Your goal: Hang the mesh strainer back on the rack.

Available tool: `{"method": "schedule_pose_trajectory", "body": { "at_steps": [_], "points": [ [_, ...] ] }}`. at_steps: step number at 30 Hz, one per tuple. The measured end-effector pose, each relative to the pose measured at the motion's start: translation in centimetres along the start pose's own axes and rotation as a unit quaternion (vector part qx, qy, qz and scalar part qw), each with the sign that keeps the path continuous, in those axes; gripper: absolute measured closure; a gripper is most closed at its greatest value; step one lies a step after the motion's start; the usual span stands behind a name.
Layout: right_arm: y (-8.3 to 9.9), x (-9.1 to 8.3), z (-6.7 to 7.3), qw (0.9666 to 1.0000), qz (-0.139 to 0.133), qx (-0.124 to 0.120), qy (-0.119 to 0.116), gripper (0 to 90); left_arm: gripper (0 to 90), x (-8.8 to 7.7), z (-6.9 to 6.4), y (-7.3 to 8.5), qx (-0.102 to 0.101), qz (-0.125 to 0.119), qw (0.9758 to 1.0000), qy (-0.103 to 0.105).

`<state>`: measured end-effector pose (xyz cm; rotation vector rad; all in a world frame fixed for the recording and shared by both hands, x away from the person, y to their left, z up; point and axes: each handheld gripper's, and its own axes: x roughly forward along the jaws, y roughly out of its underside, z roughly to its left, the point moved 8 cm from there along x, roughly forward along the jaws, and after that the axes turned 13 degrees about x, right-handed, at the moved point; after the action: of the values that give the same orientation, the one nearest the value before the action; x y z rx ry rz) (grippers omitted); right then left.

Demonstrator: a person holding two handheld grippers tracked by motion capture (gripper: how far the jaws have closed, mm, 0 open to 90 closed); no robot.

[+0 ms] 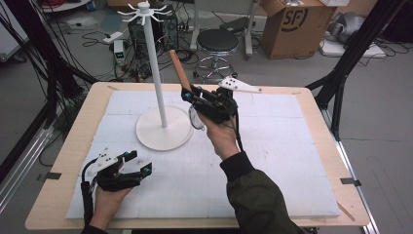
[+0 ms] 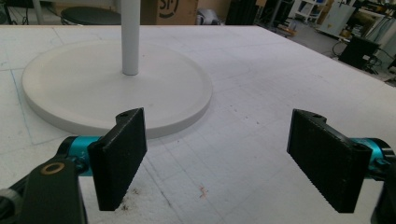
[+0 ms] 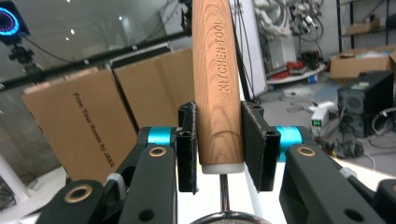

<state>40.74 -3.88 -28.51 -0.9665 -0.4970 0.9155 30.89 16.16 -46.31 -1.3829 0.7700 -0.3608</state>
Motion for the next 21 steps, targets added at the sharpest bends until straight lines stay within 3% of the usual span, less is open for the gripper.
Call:
{"method": "schedule_pose_trajectory", "body": {
  "at_steps": [11,21],
  "points": [
    [-3.1,0.8,1.5,0.9994,-0.031,-0.005,-0.015,68.6,20.4,0.1,0.1,0.1,-0.005,0.001,1.0,0.002],
    [-5.0,1.1,2.1,0.9991,-0.038,-0.008,-0.016,68.5,20.5,0.1,0.1,0.2,-0.002,0.004,1.0,0.002]
  ]
}}
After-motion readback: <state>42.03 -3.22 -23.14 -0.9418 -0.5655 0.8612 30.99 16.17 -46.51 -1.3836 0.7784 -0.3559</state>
